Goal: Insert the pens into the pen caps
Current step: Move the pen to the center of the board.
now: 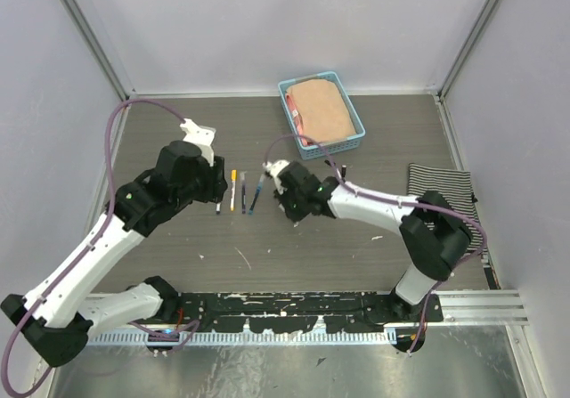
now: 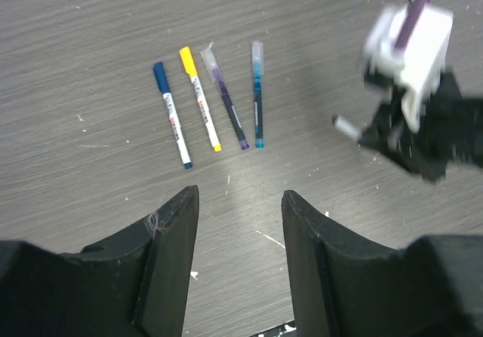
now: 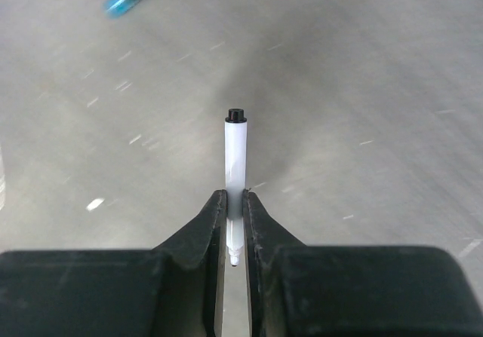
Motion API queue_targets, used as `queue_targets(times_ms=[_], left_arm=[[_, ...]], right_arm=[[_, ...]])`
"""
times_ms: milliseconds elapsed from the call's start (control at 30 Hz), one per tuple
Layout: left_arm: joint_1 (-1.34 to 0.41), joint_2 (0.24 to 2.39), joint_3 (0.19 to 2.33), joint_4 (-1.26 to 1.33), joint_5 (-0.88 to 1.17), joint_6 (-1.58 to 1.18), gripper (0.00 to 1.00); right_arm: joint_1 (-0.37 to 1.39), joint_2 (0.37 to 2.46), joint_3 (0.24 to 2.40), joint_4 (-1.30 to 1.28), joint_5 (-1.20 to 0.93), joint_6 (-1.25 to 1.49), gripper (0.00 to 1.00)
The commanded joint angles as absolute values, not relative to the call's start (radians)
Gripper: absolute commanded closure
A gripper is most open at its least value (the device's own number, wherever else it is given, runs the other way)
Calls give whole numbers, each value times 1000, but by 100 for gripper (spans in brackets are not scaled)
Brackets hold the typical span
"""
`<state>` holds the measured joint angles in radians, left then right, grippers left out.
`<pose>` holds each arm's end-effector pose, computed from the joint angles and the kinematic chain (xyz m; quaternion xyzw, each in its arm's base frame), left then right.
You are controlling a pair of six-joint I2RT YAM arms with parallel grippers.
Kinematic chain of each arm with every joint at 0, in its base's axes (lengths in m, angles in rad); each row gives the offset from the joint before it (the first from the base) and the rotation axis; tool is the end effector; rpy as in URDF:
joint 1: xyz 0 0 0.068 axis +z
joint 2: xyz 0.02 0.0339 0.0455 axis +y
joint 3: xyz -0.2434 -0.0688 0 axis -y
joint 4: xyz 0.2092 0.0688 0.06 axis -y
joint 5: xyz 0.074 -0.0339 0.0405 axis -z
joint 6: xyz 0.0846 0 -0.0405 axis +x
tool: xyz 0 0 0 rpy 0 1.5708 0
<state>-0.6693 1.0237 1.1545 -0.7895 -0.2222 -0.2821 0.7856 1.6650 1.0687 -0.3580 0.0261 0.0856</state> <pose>0.1815 -0.1199 0.3123 0.1237 0.8850 -0.1120 0.4347 0.2429 0.2399 0.1586 -0.3230 0.8964 0.1167 0.2803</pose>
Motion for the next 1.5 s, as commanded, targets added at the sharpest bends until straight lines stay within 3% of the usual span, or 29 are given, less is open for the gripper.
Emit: queue_targets(times_ms=[0,233,733,933,1100,1267,1467], left_arm=[[-664,949,1127,-746,-319,-282,45],[-664,891,1118,-738,-357,-279,43],[-664,903,1093,-722,-348,-264,40],[-663,914,1088,-722,-323,-231,36],[-664,939,1095,-714,-241,-178,29],[-663,985,1122,-692,-131,-152,25],[-693,1082,1169,-692,-16,-122,21]], right_arm=[[923,1570,997,-345,57,125,89],[1071,1547,931,-347,82,101,89],[1125,1641,935,-363,84,75,80],[1124,1605,936,-368,105,83,62],[1121,1425,886,-335,168,138,51],[984,1193,725,-193,86,278,46],[625,918,533,-71,-81,475,38]])
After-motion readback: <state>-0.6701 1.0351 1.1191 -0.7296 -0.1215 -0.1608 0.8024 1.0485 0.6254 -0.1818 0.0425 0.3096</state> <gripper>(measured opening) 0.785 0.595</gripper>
